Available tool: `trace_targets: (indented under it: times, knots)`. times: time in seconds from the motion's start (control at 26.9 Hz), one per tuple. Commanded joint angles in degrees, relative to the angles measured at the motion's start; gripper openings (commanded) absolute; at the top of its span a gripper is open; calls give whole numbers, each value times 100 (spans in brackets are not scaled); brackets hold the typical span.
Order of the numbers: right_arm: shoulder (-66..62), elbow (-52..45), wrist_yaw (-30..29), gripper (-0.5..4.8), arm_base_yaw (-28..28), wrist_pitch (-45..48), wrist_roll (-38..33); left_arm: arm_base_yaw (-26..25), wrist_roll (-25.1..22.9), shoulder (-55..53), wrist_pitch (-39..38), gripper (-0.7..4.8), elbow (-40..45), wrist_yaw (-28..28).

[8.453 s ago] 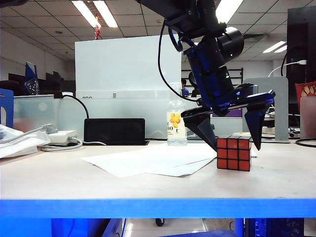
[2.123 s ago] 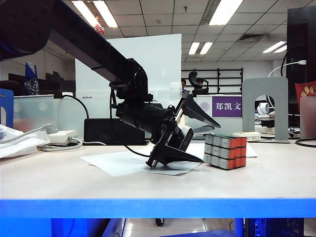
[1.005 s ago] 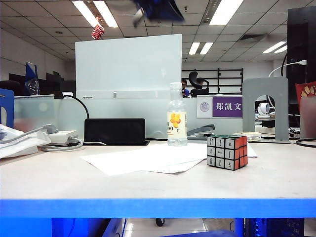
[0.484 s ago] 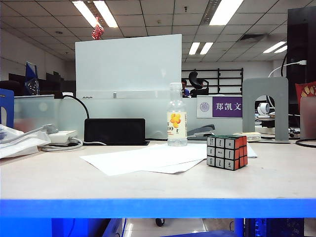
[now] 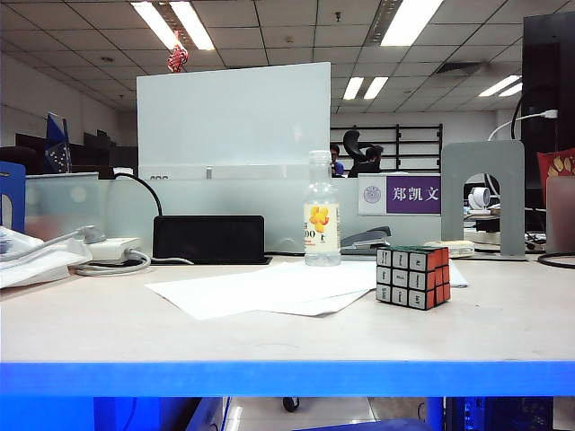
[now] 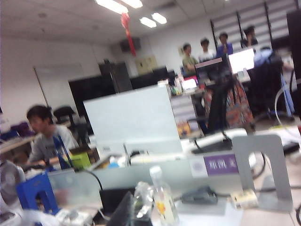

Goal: Rotate the Rubik's Cube so that the bottom side is facing up.

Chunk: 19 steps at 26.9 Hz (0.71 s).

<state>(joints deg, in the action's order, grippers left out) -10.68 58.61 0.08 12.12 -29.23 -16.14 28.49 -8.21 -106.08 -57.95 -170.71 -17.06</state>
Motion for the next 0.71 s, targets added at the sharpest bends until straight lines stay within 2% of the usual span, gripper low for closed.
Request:
trace_targets:
  times: [0.04,0.15,0.37,0.48,0.56,0.63,0.71]
  knots:
    - [-9,208,26,-4,7,66,-33,0,-146,341,-422,-6,-17,-474]
    - [-9,247,9,-4,11,37,-42,0,-195,765,-874,-6,-17,-750]
    - [-22,702,-192,-4,13,125,-9,0,7,1952,-1596,-6,-22,-774]
    - [-22,745,-168,-4,13,20,442,0,-37,2531,-2398,-6,-24,-1360]
    - [-31,697,24,-4,13,-435,758,0,-35,2918,-2468,-6,33,-1499]
    - [-31,518,315,-4,11,-876,737,0,-109,3272,-2468,-6,52,-1408]
    - [-9,140,315,-4,11,-820,601,2,-323,3545,-2468,-6,190,-1447]
